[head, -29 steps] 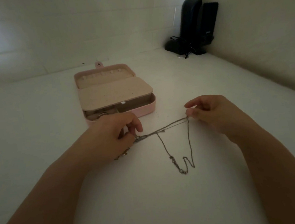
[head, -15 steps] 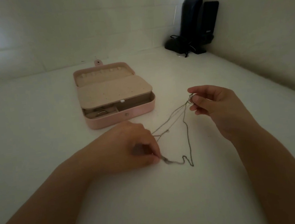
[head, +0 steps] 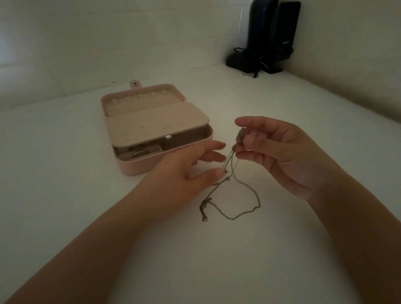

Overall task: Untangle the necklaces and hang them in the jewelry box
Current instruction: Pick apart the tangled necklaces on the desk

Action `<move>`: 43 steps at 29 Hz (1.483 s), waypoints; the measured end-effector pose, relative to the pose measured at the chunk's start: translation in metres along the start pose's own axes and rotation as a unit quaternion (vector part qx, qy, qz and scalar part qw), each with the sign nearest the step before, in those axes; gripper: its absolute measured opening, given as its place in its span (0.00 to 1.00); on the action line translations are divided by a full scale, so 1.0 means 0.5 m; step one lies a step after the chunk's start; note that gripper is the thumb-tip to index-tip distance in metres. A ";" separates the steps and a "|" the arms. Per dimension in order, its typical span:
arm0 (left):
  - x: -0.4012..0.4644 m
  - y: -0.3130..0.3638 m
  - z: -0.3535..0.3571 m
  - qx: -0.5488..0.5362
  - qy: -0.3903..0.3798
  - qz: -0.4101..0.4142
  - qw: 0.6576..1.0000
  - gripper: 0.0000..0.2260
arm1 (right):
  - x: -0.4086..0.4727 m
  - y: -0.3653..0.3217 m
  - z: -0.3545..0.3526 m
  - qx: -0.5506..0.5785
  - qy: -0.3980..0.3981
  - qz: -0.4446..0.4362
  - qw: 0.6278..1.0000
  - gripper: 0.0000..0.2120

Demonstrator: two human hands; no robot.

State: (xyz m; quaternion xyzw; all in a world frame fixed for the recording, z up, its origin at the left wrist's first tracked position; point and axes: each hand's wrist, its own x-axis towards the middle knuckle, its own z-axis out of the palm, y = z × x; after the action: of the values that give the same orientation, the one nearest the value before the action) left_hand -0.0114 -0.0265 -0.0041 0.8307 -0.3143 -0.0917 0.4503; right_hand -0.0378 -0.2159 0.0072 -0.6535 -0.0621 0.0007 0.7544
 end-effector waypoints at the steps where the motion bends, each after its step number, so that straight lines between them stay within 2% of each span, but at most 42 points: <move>1: 0.002 0.002 0.000 -0.041 -0.009 -0.010 0.999 0.13 | 0.000 0.001 0.002 0.005 0.001 0.001 1.000 0.14; 5: 0.001 0.003 -0.010 -0.104 0.020 -0.013 0.994 0.03 | -0.001 0.006 0.007 -0.010 0.013 0.023 1.000 0.14; 8: 0.001 -0.005 -0.015 -0.123 0.069 -0.011 0.990 0.04 | -0.002 0.008 0.014 -0.023 0.006 0.047 0.999 0.14; 14: 0.005 -0.003 0.003 -0.142 0.013 -0.030 0.989 0.10 | -0.004 0.011 0.041 -0.063 -0.040 0.058 0.996 0.08; 22: 0.009 -0.015 -0.007 -0.196 0.039 -0.032 0.979 0.05 | 0.002 0.014 0.045 -0.092 -0.029 0.067 0.993 0.06; 26: 0.007 -0.021 -0.011 -0.210 0.046 -0.043 0.976 0.05 | 0.005 0.020 0.038 -0.061 -0.042 0.074 0.995 0.07; 32: 0.005 -0.012 -0.014 -0.238 0.044 -0.065 0.968 0.09 | 0.001 0.019 0.028 0.013 -0.108 0.084 0.991 0.11; 35: 0.001 -0.003 -0.019 -0.263 0.043 -0.086 0.960 0.09 | -0.002 0.013 0.030 -0.025 -0.073 0.079 0.994 0.14; 43: -0.001 -0.001 -0.024 -0.269 0.030 -0.099 0.958 0.09 | -0.002 0.006 0.025 -0.048 -0.032 0.063 0.996 0.11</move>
State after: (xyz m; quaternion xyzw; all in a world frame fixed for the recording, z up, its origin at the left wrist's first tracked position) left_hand -0.0061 -0.0177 0.0023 0.7082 -0.1804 -0.1921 0.6549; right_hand -0.0399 -0.2032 0.0060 -0.6915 -0.0453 0.0664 0.7179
